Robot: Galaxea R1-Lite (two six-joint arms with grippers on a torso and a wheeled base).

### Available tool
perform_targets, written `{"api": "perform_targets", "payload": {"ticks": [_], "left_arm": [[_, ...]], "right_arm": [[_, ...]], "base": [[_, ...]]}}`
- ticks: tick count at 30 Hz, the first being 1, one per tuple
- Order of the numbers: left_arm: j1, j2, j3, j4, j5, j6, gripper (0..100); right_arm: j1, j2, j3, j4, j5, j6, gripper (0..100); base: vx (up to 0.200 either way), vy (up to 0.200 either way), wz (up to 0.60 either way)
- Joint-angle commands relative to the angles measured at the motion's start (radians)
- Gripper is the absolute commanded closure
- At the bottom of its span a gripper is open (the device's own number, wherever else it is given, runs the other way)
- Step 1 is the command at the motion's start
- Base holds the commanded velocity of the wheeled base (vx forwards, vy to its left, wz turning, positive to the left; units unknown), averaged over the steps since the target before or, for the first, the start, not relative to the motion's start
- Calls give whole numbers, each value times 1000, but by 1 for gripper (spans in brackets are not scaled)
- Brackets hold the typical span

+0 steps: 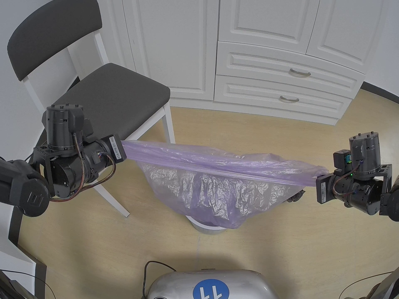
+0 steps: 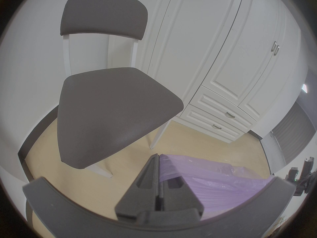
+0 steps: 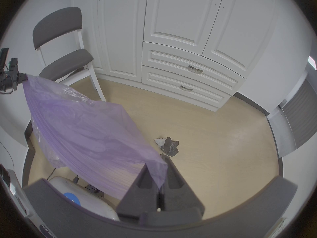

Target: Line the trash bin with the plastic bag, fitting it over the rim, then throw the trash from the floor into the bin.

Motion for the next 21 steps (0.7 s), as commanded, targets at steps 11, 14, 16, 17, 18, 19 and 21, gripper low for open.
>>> {"api": "perform_targets", "payload": {"ticks": [11, 14, 16, 17, 18, 19, 21], "left_arm": [[-1, -11, 3, -21, 4, 2, 100], [-41, -1, -19, -48, 1, 4, 100], [-59, 10, -31, -65, 1, 5, 100], [-81, 44, -56, -87, -2, 16, 100], [-85, 50, -62, -88, -2, 21, 100], [-111, 75, -91, -105, -7, 42, 100], [-171, 98, -137, -124, -14, 60, 100]], "right_arm": [[4, -11, 14, -29, 12, -24, 100], [43, 3, 10, -92, 12, -27, 100], [45, 10, 7, -115, 21, -30, 100], [45, 24, 6, -143, 53, -47, 100], [45, 26, 6, -147, 59, -52, 100], [45, 36, 9, -177, 99, -70, 100], [50, 64, 6, -233, 150, -81, 100]], "base": [[0, 0, 0], [0, 0, 0], [0, 0, 0], [0, 0, 0], [0, 0, 0], [0, 0, 0], [0, 0, 0]]}}
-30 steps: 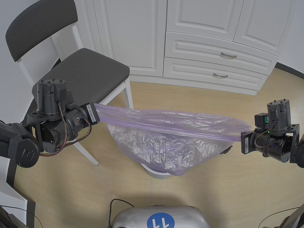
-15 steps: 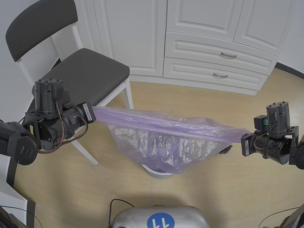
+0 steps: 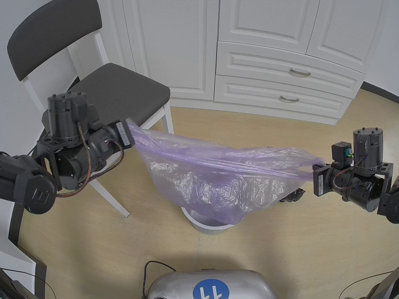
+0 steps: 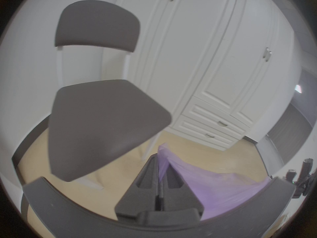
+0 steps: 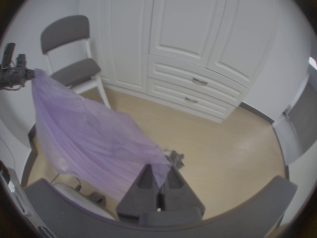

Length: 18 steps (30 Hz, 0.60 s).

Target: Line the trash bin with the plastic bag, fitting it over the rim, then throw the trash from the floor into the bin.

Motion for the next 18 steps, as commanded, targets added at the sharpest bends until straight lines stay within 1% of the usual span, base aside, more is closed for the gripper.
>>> {"api": "perform_targets", "payload": {"ticks": [1, 3, 6, 7, 8, 10, 12, 13, 14, 15, 17, 18], "left_arm": [[-115, 84, -97, -40, -23, 30, 100], [-176, 100, -120, -52, -15, 30, 100], [-230, 100, -103, -83, -11, 24, 100], [-235, 99, -99, -87, -9, 23, 100], [-258, 91, -48, -127, -11, 7, 100], [-279, 96, -25, -181, -11, 4, 100], [-299, 104, -14, -235, -8, 3, 100], [-302, 104, -13, -241, -8, 3, 100], [-324, 107, 1, -268, -8, 3, 100], [-327, 107, 2, -272, -8, 3, 100], [-357, 108, 9, -273, -9, -3, 100], [-357, 108, 9, -273, -9, -3, 100]], "right_arm": [[23, 64, -4, -106, 90, -26, 100], [52, 87, 4, -204, 101, -18, 100], [62, 116, 19, -330, 103, -12, 100], [62, 119, 22, -342, 103, -12, 100], [76, 136, 41, -426, 110, -7, 100], [90, 153, 59, -483, 124, -6, 100], [95, 163, 73, -517, 130, -9, 100], [95, 163, 76, -518, 130, -10, 100], [98, 163, 90, -523, 130, -15, 100], [98, 163, 93, -523, 130, -16, 100], [98, 162, 113, -523, 138, -23, 100], [98, 162, 114, -523, 138, -24, 100]], "base": [[0, 0, 0], [0, 0, 0], [0, 0, 0], [0, 0, 0], [0, 0, 0], [0, 0, 0], [0, 0, 0], [0, 0, 0], [0, 0, 0], [0, 0, 0], [0, 0, 0], [0, 0, 0]]}}
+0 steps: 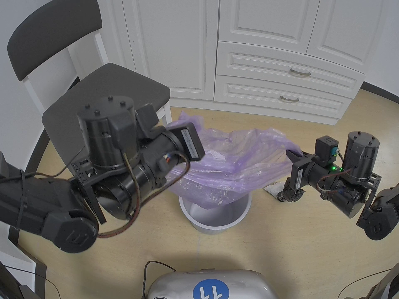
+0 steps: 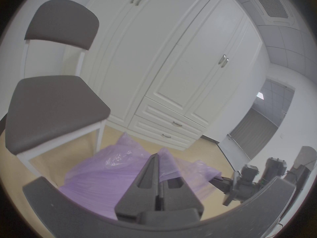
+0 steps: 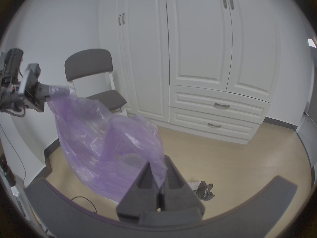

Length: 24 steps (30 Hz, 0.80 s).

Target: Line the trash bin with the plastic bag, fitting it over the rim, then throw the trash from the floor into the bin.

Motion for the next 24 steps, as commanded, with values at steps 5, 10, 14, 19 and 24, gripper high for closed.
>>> {"api": "perform_targets", "payload": {"ticks": [5, 10, 14, 19, 24], "left_arm": [[-73, 64, 15, -16, -1, -31, 100], [-74, 146, -2, -53, 1, -51, 100], [-68, 207, -24, -94, 1, -53, 100], [-51, 258, -59, -104, 2, -67, 100], [-40, 282, -79, -104, 2, -80, 100]], "right_arm": [[9, 76, 53, -13, 23, -65, 100], [9, 146, 50, -13, 25, -68, 100], [16, 206, 46, -65, 25, -68, 100], [19, 327, 38, -234, 26, -68, 100], [38, 464, 12, -430, 26, -68, 100]], "base": [[0, 0, 0], [0, 0, 0], [0, 0, 0], [0, 0, 0], [0, 0, 0]]}}
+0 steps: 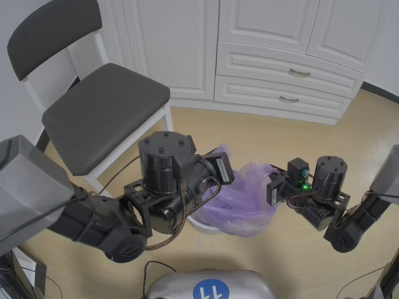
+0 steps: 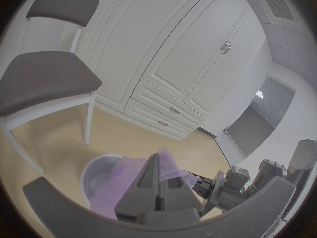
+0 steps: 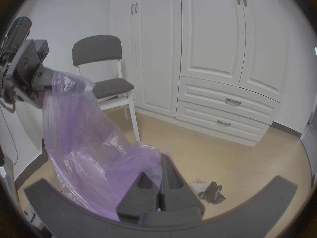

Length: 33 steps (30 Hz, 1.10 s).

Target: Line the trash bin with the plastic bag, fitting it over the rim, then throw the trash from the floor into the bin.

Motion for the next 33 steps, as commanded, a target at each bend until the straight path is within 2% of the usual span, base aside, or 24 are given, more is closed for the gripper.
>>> {"api": "perform_targets", "payload": {"ticks": [1, 8, 18, 23, 33], "left_arm": [[17, 66, -32, -4, 1, -14, 100], [34, 85, -46, -5, 0, -29, 100], [37, 158, -77, -5, 0, -34, 100], [37, 214, -124, -7, 1, -80, 100], [75, 378, -307, -2, 0, -198, 100]], "right_arm": [[22, 189, -30, -121, 1, 1, 100], [49, 226, -72, -141, -3, 27, 100], [45, 263, -86, -141, -4, 32, 100], [32, 279, -90, -144, -3, 30, 100], [-27, 293, -116, -118, -4, 24, 100]], "base": [[0, 0, 0], [0, 0, 0], [0, 0, 0], [0, 0, 0], [0, 0, 0]]}}
